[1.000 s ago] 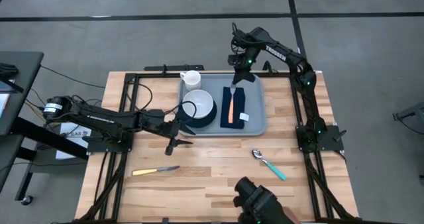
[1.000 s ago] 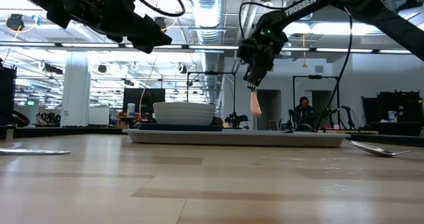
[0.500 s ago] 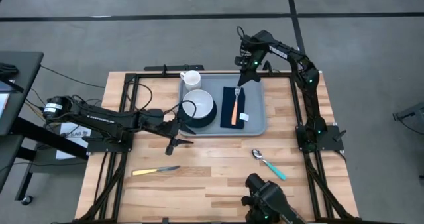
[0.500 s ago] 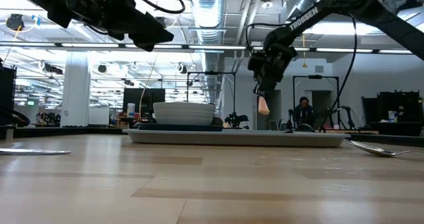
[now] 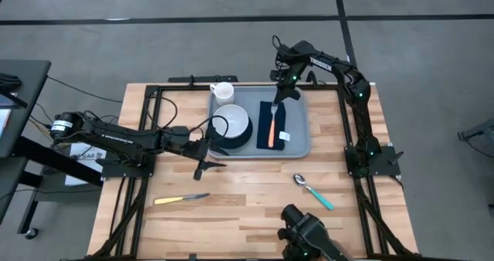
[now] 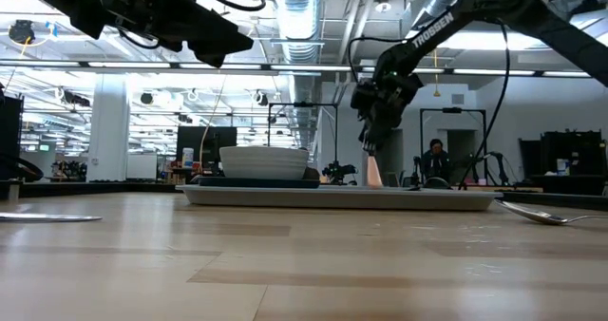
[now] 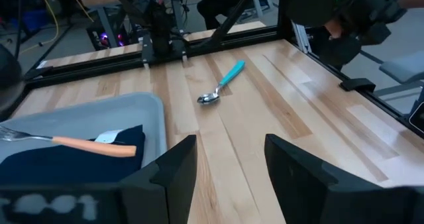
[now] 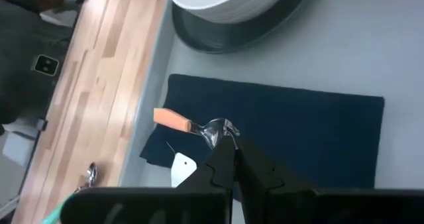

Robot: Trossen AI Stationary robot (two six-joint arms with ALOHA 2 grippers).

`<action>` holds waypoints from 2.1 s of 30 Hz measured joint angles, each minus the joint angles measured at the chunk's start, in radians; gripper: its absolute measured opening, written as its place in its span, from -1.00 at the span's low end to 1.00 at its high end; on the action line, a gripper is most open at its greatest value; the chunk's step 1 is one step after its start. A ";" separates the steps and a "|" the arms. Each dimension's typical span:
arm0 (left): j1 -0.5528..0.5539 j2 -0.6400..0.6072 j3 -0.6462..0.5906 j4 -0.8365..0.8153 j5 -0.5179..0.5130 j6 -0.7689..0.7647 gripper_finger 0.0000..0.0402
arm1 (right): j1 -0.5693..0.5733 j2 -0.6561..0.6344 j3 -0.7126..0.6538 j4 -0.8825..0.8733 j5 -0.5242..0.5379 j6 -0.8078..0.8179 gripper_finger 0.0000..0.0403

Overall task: Set up tray
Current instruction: Put the fork on top of the black table napkin on the gray serving tray, then put the spoon on top of the black table napkin on the gray serving tray

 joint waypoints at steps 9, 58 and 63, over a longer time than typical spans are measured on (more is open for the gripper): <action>0.000 0.000 0.000 0.000 0.000 -0.014 -0.17 | 0.013 0.077 0.002 0.009 0.012 0.010 -1.00; 0.000 0.000 0.000 -0.023 0.001 -0.023 -0.17 | 0.052 0.098 0.058 0.117 0.253 0.193 -0.74; 0.000 0.000 0.000 -0.024 0.001 -0.023 -0.17 | 0.050 0.099 0.100 0.061 0.266 0.208 -0.74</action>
